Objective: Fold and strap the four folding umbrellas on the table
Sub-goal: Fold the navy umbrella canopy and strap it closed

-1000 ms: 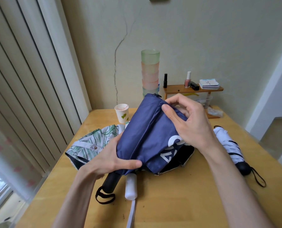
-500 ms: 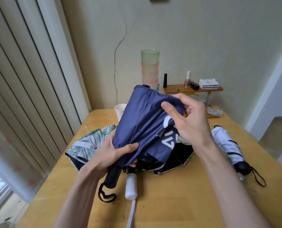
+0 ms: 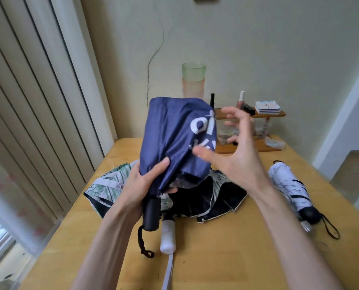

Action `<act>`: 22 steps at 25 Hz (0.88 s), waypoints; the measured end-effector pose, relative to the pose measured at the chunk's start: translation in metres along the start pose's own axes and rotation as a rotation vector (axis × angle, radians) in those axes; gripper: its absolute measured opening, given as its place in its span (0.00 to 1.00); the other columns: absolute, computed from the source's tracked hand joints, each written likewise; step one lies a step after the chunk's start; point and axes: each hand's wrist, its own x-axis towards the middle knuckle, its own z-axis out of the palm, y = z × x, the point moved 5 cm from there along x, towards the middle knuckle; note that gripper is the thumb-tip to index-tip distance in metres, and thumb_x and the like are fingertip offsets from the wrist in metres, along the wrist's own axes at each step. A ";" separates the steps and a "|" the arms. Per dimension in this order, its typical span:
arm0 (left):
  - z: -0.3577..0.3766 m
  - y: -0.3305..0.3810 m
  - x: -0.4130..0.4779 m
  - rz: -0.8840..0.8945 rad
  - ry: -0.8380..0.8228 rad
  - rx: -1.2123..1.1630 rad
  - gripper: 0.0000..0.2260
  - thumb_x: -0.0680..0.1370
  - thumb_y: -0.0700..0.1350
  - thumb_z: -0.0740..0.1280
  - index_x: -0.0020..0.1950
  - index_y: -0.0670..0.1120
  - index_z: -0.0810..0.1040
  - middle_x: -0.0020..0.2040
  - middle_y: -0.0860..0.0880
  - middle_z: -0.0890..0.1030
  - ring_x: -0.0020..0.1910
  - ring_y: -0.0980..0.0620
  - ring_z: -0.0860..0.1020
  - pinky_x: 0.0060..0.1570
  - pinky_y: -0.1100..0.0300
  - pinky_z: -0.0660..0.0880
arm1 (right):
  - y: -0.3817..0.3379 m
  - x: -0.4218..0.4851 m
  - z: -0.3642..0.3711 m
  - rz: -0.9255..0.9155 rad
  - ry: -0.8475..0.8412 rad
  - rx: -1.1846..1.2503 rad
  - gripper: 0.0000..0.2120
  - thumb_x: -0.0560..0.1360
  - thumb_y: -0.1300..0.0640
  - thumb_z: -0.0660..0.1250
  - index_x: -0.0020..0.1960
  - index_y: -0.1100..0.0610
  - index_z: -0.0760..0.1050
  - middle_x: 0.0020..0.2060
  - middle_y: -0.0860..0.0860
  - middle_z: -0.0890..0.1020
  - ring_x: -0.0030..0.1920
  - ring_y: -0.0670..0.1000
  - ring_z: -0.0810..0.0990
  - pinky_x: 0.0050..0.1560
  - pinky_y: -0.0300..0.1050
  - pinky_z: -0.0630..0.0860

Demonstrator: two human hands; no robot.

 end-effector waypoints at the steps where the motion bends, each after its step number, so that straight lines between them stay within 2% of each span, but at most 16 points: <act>1: -0.001 0.002 0.000 0.012 0.029 -0.025 0.20 0.73 0.46 0.76 0.63 0.41 0.80 0.54 0.41 0.87 0.45 0.44 0.87 0.36 0.53 0.84 | -0.001 -0.004 0.008 -0.030 -0.083 -0.081 0.44 0.62 0.40 0.86 0.71 0.45 0.67 0.68 0.46 0.66 0.71 0.44 0.68 0.68 0.33 0.68; 3: -0.002 0.004 0.000 0.021 0.068 -0.069 0.19 0.73 0.45 0.76 0.62 0.41 0.81 0.53 0.41 0.87 0.44 0.44 0.87 0.33 0.55 0.83 | -0.001 -0.009 0.025 -0.104 -0.170 -0.261 0.38 0.64 0.43 0.85 0.67 0.45 0.71 0.65 0.45 0.65 0.72 0.47 0.67 0.73 0.43 0.68; 6: -0.003 0.006 -0.001 0.038 0.083 -0.076 0.19 0.74 0.44 0.75 0.64 0.41 0.80 0.54 0.40 0.87 0.44 0.43 0.87 0.33 0.55 0.83 | -0.002 -0.013 0.038 -0.210 -0.122 -0.427 0.28 0.69 0.48 0.81 0.66 0.48 0.75 0.65 0.49 0.68 0.71 0.52 0.70 0.71 0.52 0.73; 8: -0.005 0.005 0.000 0.036 0.098 -0.085 0.18 0.75 0.43 0.75 0.64 0.41 0.80 0.53 0.40 0.87 0.44 0.43 0.87 0.34 0.54 0.83 | 0.001 -0.013 0.041 -0.234 -0.051 -0.434 0.19 0.73 0.50 0.78 0.61 0.50 0.79 0.63 0.49 0.72 0.66 0.54 0.76 0.64 0.53 0.77; 10: -0.007 0.003 0.002 0.039 0.122 -0.081 0.18 0.76 0.43 0.76 0.64 0.42 0.81 0.55 0.40 0.87 0.47 0.43 0.87 0.37 0.53 0.84 | 0.002 -0.014 0.036 -0.287 0.065 -0.414 0.07 0.76 0.54 0.76 0.52 0.54 0.82 0.56 0.48 0.78 0.55 0.53 0.81 0.52 0.54 0.81; 13: -0.012 0.002 0.004 0.061 0.190 -0.076 0.19 0.75 0.44 0.78 0.65 0.45 0.81 0.59 0.44 0.87 0.54 0.44 0.86 0.50 0.48 0.84 | 0.003 -0.015 0.023 -0.365 0.240 -0.355 0.01 0.77 0.61 0.75 0.48 0.59 0.83 0.50 0.49 0.83 0.45 0.51 0.82 0.42 0.53 0.82; 15: -0.016 0.005 0.004 0.084 0.235 -0.099 0.21 0.75 0.43 0.78 0.67 0.45 0.80 0.60 0.47 0.87 0.58 0.44 0.86 0.60 0.47 0.81 | -0.002 -0.021 0.017 -0.408 0.392 -0.417 0.03 0.77 0.67 0.73 0.48 0.61 0.82 0.49 0.51 0.84 0.40 0.50 0.81 0.38 0.51 0.81; 17: -0.020 0.009 0.004 0.120 0.271 -0.068 0.21 0.75 0.41 0.78 0.67 0.46 0.79 0.59 0.49 0.87 0.58 0.46 0.86 0.62 0.47 0.81 | -0.002 -0.020 0.016 -0.386 0.399 -0.351 0.07 0.75 0.70 0.71 0.48 0.61 0.80 0.47 0.51 0.83 0.39 0.49 0.80 0.39 0.51 0.81; 19: -0.023 0.013 0.004 0.142 0.289 -0.038 0.22 0.75 0.41 0.78 0.67 0.47 0.79 0.58 0.50 0.87 0.58 0.48 0.86 0.62 0.49 0.81 | 0.004 -0.012 0.020 -0.207 0.221 -0.033 0.13 0.72 0.68 0.73 0.54 0.57 0.78 0.49 0.49 0.83 0.46 0.50 0.82 0.47 0.51 0.81; 20: -0.024 0.013 0.004 0.146 0.294 -0.039 0.22 0.75 0.41 0.78 0.67 0.47 0.78 0.58 0.50 0.87 0.58 0.48 0.86 0.62 0.49 0.81 | 0.007 -0.009 0.024 -0.111 0.106 0.117 0.18 0.72 0.67 0.74 0.59 0.55 0.76 0.53 0.48 0.83 0.51 0.50 0.83 0.51 0.49 0.82; 22: -0.024 0.012 0.005 0.146 0.295 -0.039 0.22 0.76 0.41 0.78 0.68 0.47 0.78 0.59 0.50 0.87 0.58 0.48 0.86 0.62 0.49 0.81 | 0.013 -0.007 0.031 0.010 -0.060 0.274 0.24 0.74 0.68 0.76 0.66 0.53 0.74 0.61 0.48 0.82 0.58 0.51 0.83 0.55 0.43 0.82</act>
